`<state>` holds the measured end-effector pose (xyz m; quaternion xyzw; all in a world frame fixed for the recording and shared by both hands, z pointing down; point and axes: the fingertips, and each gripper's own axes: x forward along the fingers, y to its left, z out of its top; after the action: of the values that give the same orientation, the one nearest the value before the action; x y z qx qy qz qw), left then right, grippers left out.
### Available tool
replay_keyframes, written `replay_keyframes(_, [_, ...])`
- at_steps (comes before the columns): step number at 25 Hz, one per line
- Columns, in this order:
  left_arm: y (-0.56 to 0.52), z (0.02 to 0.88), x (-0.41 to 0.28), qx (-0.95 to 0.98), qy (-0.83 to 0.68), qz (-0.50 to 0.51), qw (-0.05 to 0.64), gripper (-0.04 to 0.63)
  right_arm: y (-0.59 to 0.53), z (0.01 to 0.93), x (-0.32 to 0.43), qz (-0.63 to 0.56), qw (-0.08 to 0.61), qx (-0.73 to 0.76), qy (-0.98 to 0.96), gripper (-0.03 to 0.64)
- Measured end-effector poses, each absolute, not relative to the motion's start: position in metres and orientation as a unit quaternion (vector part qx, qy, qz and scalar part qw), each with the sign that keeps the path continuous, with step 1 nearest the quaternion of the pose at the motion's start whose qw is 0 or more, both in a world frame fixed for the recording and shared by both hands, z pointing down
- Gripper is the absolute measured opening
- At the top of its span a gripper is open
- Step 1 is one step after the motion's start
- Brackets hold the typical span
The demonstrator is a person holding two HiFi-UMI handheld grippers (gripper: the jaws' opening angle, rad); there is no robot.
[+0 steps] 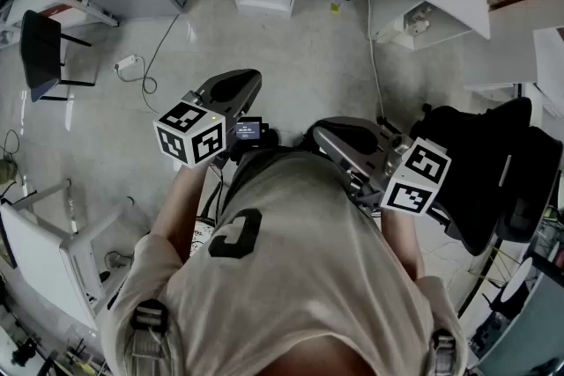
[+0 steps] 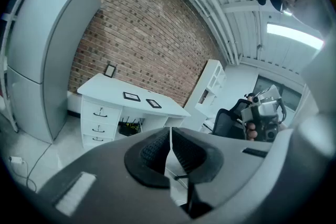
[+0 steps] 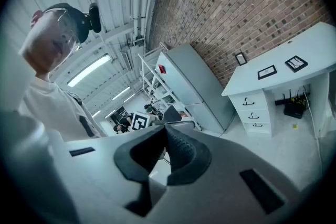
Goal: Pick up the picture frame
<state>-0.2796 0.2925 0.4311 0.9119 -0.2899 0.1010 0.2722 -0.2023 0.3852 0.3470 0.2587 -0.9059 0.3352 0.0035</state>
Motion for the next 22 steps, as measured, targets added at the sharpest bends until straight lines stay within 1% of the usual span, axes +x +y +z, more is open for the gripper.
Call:
replay_keyframes(6, [0.304, 0.423, -0.247, 0.921, -0.261, 0.097, 0.272, 0.014, 0.379, 0.345, -0.189, 0.346, -0.008, 0.261, -0.901, 0.006])
replay_keyframes(10, [0.306, 0.413, -0.228, 0.936, -0.238, 0.118, 0.23, 0.014, 0.375, 0.346, -0.18, 0.346, -0.014, 0.268, -0.899, 0.006])
replay_keyframes(12, [0.307, 0.409, -0.22, 0.94, -0.231, 0.125, 0.22, 0.014, 0.374, 0.347, -0.174, 0.352, -0.019, 0.277, -0.894, 0.006])
replay_keyframes(16, [0.307, 0.404, -0.2, 0.944, -0.209, 0.119, 0.225, 0.014, 0.368, 0.352, -0.158, 0.371, -0.038, 0.295, -0.88, 0.006])
replay_keyframes(22, [0.317, 0.413, -0.173, 0.948, -0.179, 0.143, 0.219, 0.014, 0.366, 0.358, -0.146, 0.39, -0.053, 0.296, -0.87, 0.006])
